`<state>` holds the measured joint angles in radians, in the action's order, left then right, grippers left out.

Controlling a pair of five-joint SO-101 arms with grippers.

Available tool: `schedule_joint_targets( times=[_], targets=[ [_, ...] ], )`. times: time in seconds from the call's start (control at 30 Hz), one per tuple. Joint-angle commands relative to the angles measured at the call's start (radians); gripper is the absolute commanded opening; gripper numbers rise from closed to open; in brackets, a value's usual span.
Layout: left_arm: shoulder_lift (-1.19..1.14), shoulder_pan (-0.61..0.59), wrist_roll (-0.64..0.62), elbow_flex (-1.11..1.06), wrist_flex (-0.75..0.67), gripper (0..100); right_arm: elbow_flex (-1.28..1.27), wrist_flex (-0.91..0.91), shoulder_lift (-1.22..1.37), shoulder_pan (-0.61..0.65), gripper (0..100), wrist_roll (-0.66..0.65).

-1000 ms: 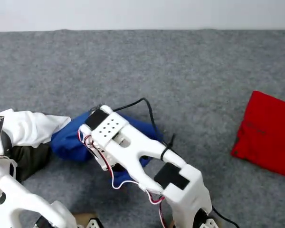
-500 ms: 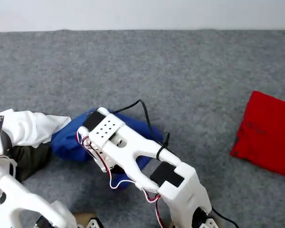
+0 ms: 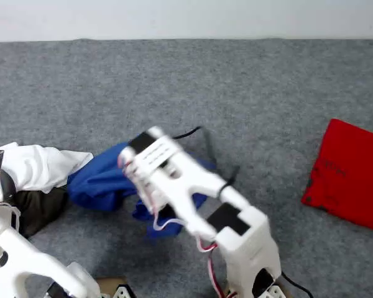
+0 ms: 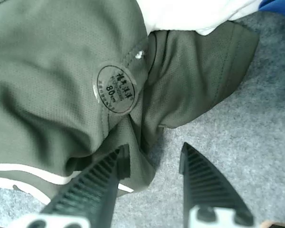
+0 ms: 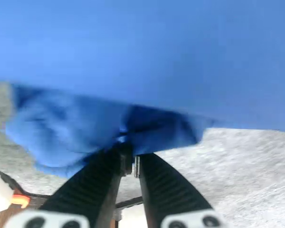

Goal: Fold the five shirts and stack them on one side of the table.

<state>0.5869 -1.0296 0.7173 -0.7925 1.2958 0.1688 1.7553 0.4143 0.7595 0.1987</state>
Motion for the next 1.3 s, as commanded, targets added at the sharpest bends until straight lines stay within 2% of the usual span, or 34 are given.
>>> schedule_joint_targets(
  times=[0.0, 0.3, 0.47, 0.63, 0.77, 0.93, 1.07, 1.27],
  targets=[
    [0.006, 0.003, 0.009, 0.013, -0.021, 18, 0.006, 0.039, -0.147, -0.153, 0.9, -0.176],
    [0.008, 0.054, 0.009, 0.024, -0.015, 18, 0.091, 0.033, -0.268, -0.427, 0.9, -0.773],
    [0.008, 0.063, 0.009, 0.064, -0.014, 18, 0.327, 0.035, -0.268, -0.532, 0.9, -0.985],
    [0.008, 0.063, 0.009, 0.067, -0.014, 18, 0.476, 0.033, -0.268, -0.556, 0.9, -1.137],
    [0.008, 0.063, 0.009, 0.065, -0.014, 18, 0.537, 0.033, -0.262, -0.539, 0.9, -1.174],
    [0.008, 0.063, 0.009, 0.064, -0.012, 18, 0.537, 0.039, -0.171, -0.452, 0.9, -1.169],
    [0.008, 0.06, 0.006, 0.067, -0.012, 18, 0.537, 0.039, -0.041, -0.366, 0.9, -1.037],
    [0.008, 0.055, 0.006, 0.064, -0.012, 18, 0.543, 0.033, 0.117, -0.314, 1.0, -0.936]
  ],
)
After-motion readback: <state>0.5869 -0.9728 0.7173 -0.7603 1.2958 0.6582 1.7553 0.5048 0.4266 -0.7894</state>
